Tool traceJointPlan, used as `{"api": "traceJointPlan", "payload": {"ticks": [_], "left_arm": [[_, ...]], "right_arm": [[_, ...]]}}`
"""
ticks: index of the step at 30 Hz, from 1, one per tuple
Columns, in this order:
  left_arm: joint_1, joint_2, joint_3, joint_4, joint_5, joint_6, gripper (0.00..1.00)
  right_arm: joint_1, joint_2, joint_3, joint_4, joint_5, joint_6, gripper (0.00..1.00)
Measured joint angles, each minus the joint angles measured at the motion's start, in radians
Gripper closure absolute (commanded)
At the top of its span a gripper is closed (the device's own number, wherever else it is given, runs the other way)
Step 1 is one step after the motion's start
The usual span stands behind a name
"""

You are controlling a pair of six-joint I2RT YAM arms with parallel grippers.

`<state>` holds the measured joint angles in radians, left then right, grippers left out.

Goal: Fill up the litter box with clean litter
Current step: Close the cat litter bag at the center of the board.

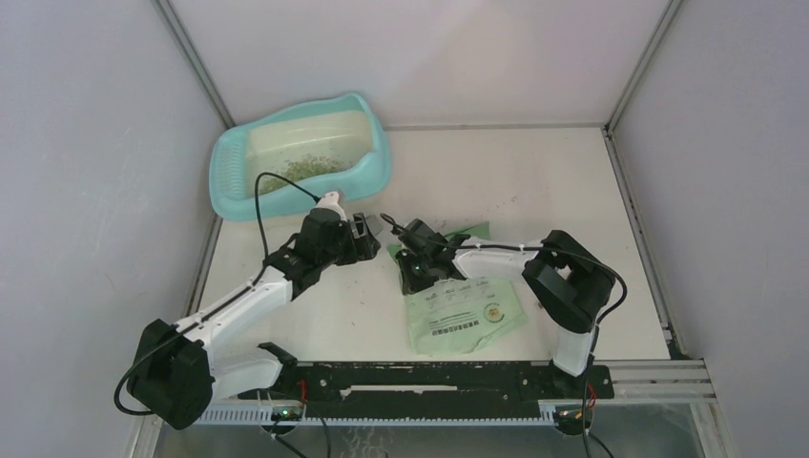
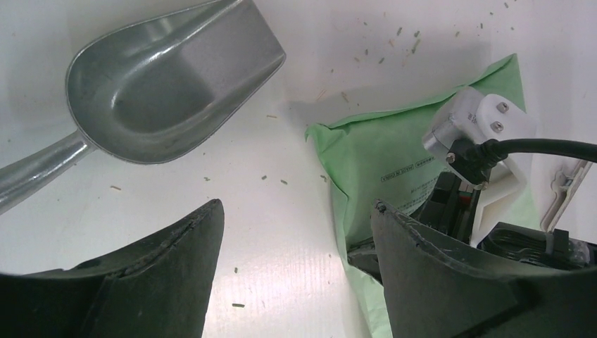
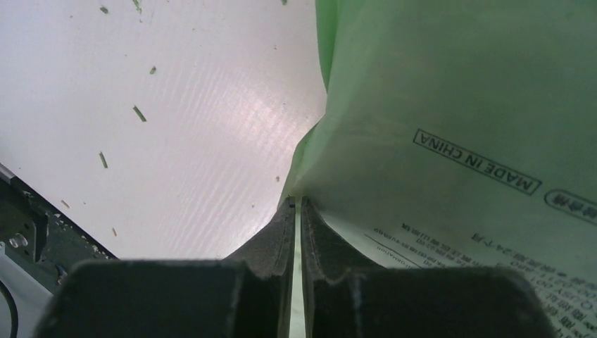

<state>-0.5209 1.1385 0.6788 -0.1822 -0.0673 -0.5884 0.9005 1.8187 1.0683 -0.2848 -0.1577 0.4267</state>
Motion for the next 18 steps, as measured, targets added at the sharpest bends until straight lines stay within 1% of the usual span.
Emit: {"api": "traceJointPlan", "payload": {"ticks": [2,6,11,18], "left_arm": [[0.0,-0.002,-0.009,0.002,0.0,-0.005,0.2],[0.001,-0.013,-0.019,0.002,0.0,-0.009,0.2],[0.003,-0.043,-0.029,0.003,0.001,-0.015,0.2],[0.005,-0.085,-0.05,0.008,0.001,-0.023,0.2]], "right_arm": [[0.003,0.011,0.006,0.01,-0.006,-0.001,0.85],[0.017,0.036,0.03,0.015,-0.007,-0.005,0.8],[0.039,0.043,0.039,0.027,0.003,-0.022,0.68],[0.053,0.036,0.039,0.028,-0.001,-0.062,0.68]]}}
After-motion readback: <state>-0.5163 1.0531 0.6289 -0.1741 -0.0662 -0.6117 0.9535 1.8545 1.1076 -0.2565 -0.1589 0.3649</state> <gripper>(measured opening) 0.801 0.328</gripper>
